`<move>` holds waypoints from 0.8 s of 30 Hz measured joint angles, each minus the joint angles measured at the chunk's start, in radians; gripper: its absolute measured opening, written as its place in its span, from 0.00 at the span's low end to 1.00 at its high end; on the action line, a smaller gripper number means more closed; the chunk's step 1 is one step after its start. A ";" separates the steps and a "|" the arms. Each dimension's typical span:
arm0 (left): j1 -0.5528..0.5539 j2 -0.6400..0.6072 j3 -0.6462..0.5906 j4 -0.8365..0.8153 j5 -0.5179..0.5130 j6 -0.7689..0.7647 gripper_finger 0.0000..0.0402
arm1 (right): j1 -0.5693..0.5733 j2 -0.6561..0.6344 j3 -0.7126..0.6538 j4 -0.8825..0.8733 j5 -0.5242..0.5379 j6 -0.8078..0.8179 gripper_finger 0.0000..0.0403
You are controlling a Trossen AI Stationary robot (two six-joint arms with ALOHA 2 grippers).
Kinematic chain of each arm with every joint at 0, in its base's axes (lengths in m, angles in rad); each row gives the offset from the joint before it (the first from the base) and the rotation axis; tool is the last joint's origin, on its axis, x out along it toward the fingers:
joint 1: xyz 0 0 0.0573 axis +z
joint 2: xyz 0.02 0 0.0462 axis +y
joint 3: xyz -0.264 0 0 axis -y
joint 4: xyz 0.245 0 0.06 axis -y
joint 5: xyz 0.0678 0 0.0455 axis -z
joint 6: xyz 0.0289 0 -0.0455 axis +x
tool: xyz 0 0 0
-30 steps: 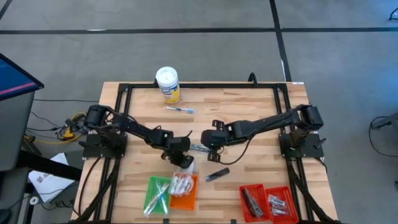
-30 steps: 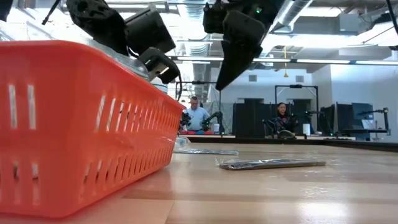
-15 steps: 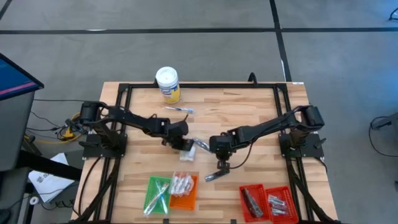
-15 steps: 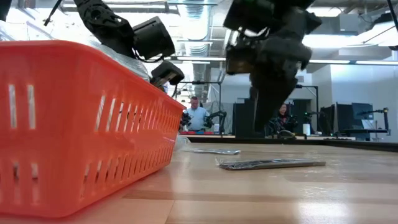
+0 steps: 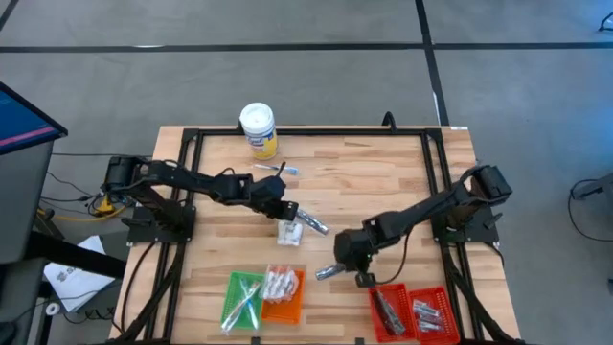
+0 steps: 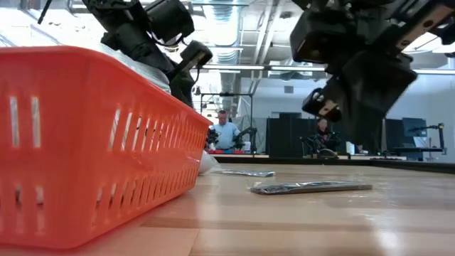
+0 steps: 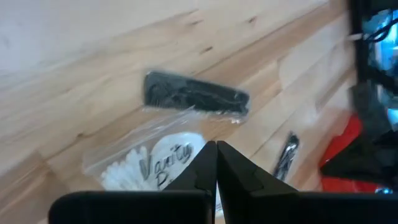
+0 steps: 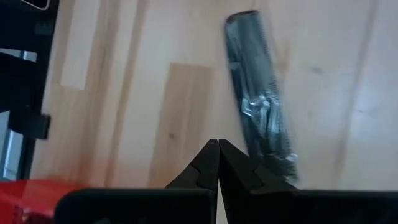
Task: Pick & Place Travel size toiletries
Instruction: Move the white vanity pack and black combs to the middle of the table
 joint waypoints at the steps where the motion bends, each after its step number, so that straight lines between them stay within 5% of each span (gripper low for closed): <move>1: -0.001 0.000 0.001 0.001 -0.003 0.000 0.00 | 0.009 0.011 0.000 0.019 0.001 0.015 0.00; 10: -0.007 0.001 -0.001 0.018 -0.001 -0.001 0.00 | 0.038 0.138 0.001 0.096 0.002 0.141 0.00; 24: -0.005 -0.027 -0.001 0.025 -0.054 -0.050 0.00 | -0.128 0.138 0.003 0.108 0.151 0.250 0.00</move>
